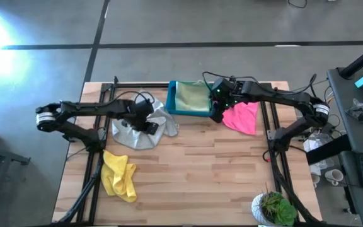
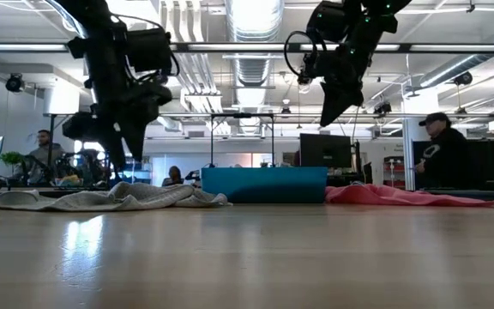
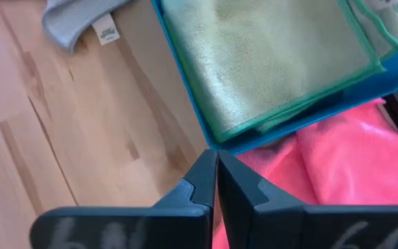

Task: Fold microfiber towels
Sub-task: Fold the gray microfiber cloth

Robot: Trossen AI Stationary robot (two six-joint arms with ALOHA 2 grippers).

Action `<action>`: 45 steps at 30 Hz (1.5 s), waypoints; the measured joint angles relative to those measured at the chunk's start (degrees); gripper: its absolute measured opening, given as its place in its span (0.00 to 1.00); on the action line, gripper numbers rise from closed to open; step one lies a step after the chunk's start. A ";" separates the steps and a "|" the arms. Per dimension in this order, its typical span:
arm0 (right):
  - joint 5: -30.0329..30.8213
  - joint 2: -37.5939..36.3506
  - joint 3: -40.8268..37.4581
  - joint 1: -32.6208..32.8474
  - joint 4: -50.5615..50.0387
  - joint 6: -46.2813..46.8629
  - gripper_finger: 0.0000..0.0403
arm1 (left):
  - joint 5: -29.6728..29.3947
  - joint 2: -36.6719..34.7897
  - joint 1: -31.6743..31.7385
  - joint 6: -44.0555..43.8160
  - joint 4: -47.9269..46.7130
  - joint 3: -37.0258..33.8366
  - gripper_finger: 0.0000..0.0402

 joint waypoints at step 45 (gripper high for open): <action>-0.04 0.15 0.00 0.13 0.46 -11.46 0.02 | -3.40 9.11 -3.15 -21.96 24.27 -9.15 0.34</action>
